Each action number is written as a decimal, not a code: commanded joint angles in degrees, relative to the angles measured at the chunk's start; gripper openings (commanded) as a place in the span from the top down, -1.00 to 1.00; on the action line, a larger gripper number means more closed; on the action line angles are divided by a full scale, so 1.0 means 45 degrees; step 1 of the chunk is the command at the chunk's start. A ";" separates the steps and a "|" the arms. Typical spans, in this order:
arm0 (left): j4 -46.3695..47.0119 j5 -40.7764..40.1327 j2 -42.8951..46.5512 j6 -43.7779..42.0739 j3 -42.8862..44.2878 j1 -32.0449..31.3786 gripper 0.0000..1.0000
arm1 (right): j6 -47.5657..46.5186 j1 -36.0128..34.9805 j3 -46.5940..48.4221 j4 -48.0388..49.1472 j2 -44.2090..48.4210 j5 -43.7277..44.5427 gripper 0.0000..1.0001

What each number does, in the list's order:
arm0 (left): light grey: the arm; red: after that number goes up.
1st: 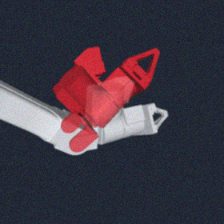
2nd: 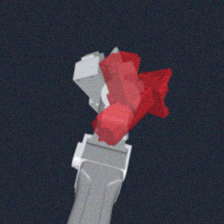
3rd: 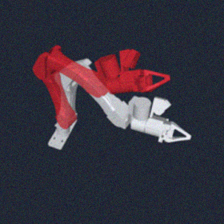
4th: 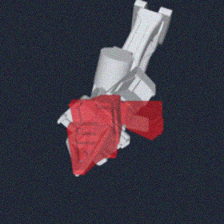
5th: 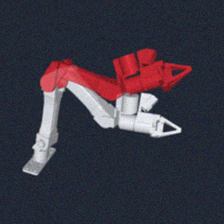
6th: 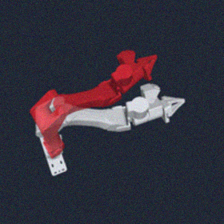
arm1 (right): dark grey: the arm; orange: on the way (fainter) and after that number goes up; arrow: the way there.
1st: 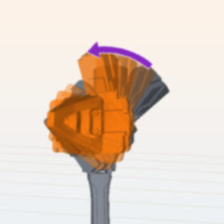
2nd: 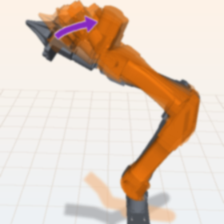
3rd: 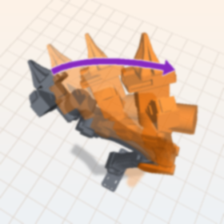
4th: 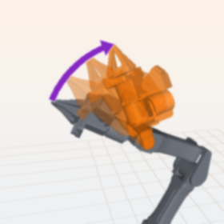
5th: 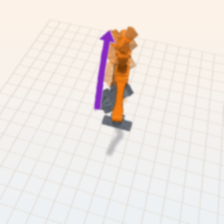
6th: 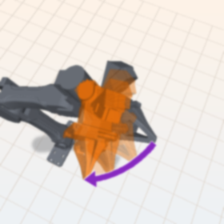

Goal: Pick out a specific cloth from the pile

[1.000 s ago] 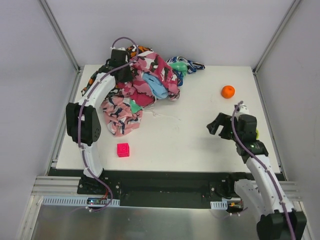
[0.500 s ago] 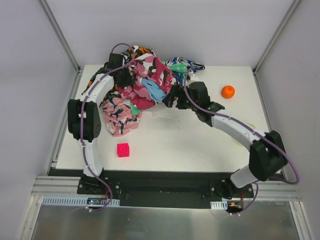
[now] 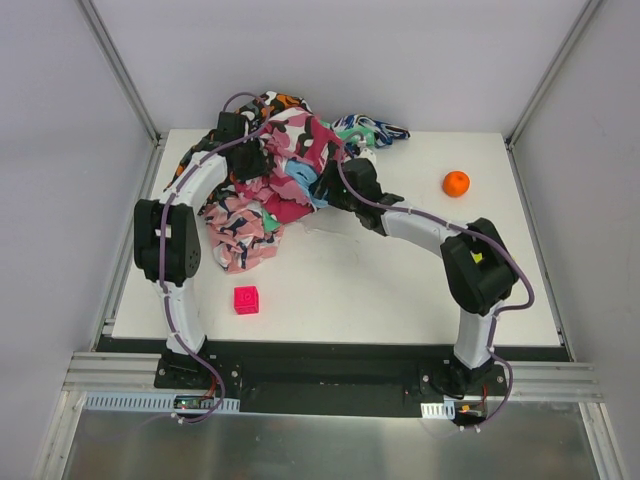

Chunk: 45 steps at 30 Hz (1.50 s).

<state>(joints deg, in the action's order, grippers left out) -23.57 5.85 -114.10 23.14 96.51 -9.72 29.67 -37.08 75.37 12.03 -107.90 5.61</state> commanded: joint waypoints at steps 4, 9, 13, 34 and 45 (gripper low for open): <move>-0.0875 0.0146 0.0414 -0.0180 -0.0840 0.0011 0.09 | 0.0635 -0.0236 0.0555 0.1779 0.0206 0.0297 0.43; -0.0914 0.0048 0.0532 -0.0141 -0.1016 0.0011 -0.03 | 0.0087 -0.0315 0.0185 0.1682 0.1357 0.0200 0.98; -0.0953 -0.0205 0.0610 0.0015 -0.1114 0.0011 -0.04 | -0.0225 -0.0315 -0.0420 0.1487 0.2763 0.0160 0.99; -0.2007 -0.1240 -0.0541 0.0289 0.0251 0.0147 -0.15 | -0.4464 0.2047 0.7504 -0.5697 0.7355 -0.5346 0.99; -0.2750 -0.0988 -0.0095 0.0230 0.0859 0.0186 -0.21 | -0.4972 0.4079 0.7100 -0.7341 0.9424 -0.5719 0.99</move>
<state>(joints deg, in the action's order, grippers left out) -31.48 3.95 -116.09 23.31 100.51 -9.69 9.72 -19.88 109.62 -19.70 -67.31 -19.27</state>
